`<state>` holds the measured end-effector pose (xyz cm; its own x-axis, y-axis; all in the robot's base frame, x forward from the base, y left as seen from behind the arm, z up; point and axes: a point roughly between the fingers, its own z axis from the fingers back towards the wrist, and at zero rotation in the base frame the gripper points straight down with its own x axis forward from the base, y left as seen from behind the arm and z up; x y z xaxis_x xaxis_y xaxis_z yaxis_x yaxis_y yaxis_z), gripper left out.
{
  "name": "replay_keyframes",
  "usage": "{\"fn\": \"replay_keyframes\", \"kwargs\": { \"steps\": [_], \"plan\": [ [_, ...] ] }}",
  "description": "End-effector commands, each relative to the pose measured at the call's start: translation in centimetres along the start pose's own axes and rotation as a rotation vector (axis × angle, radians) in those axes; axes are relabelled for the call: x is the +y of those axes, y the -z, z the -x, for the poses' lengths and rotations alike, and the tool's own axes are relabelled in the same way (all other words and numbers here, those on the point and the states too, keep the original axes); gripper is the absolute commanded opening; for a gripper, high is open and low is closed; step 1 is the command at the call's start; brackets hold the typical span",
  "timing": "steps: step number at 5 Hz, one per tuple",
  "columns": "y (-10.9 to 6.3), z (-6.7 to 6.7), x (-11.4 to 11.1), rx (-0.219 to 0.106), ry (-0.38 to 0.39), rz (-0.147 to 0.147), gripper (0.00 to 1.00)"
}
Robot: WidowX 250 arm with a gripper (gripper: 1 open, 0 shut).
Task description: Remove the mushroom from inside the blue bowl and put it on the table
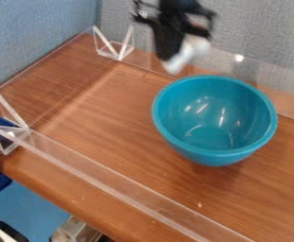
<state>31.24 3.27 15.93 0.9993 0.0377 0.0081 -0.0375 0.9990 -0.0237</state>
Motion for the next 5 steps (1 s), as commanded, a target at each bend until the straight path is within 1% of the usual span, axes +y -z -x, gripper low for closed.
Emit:
{"fn": "replay_keyframes", "kwargs": {
  "steps": [1,2,3,4,5],
  "plan": [
    [-2.5,-0.1,4.3,-0.072,-0.056,-0.020,0.00],
    [-0.9,-0.2,7.4,-0.032,-0.096,-0.039,0.00],
    [1.1,-0.7,8.3,0.009,-0.099,-0.062,0.00],
    [2.3,0.1,8.8,0.050,-0.099,-0.073,0.00],
    [3.7,1.2,9.2,0.094,-0.097,-0.084,0.00]
  ]
}}
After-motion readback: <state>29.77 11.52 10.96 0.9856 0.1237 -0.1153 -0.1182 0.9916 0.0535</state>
